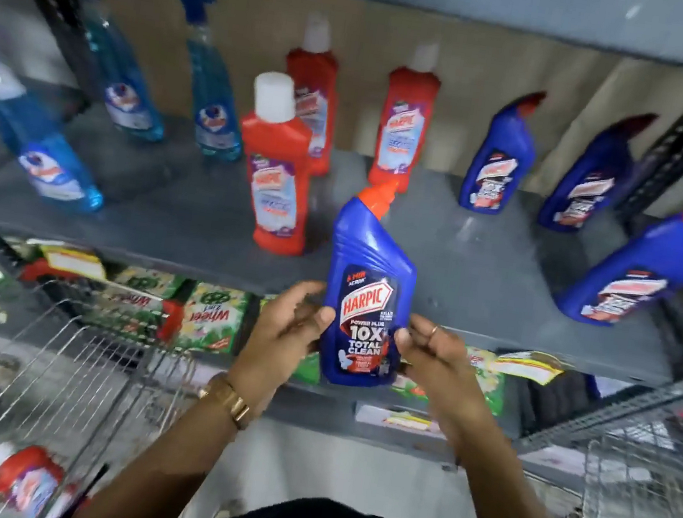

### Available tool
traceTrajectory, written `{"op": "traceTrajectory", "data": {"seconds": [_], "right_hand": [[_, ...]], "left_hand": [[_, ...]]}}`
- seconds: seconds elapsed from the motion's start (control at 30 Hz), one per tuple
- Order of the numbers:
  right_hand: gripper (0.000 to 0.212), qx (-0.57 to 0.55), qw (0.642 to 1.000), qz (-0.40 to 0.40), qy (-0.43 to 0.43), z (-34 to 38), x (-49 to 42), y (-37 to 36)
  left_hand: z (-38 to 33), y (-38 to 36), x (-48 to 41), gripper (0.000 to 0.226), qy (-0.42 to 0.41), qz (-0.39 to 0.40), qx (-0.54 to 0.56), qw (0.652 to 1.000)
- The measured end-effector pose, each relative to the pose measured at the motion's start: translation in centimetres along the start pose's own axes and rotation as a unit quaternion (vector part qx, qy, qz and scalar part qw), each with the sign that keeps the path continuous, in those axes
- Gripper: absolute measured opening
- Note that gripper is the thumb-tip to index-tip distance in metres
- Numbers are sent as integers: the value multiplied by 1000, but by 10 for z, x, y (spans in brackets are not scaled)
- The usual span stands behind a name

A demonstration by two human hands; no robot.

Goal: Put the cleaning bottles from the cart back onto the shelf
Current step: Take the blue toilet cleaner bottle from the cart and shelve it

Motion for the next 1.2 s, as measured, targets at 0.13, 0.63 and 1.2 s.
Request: {"op": "traceTrajectory", "data": {"seconds": [0.13, 0.63, 1.2], "right_hand": [[29, 14, 995, -61, 72, 16, -17, 62], [37, 76, 964, -216, 139, 26, -71, 177], [25, 162, 897, -364, 190, -16, -24, 42]], "left_hand": [[3, -57, -48, 25, -64, 74, -30, 995], [51, -171, -142, 33, -76, 64, -87, 991], [32, -74, -74, 31, -147, 12, -126, 981]]}}
Point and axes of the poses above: each hand's wrist, its own x-axis away from the middle knuckle, its own y-axis out of the back of the hand, z = x × y, the point moved 2 cm from there along -x, towards the middle knuckle, and after that the axes turned 12 degrees about -y, right-handed, at the moved point
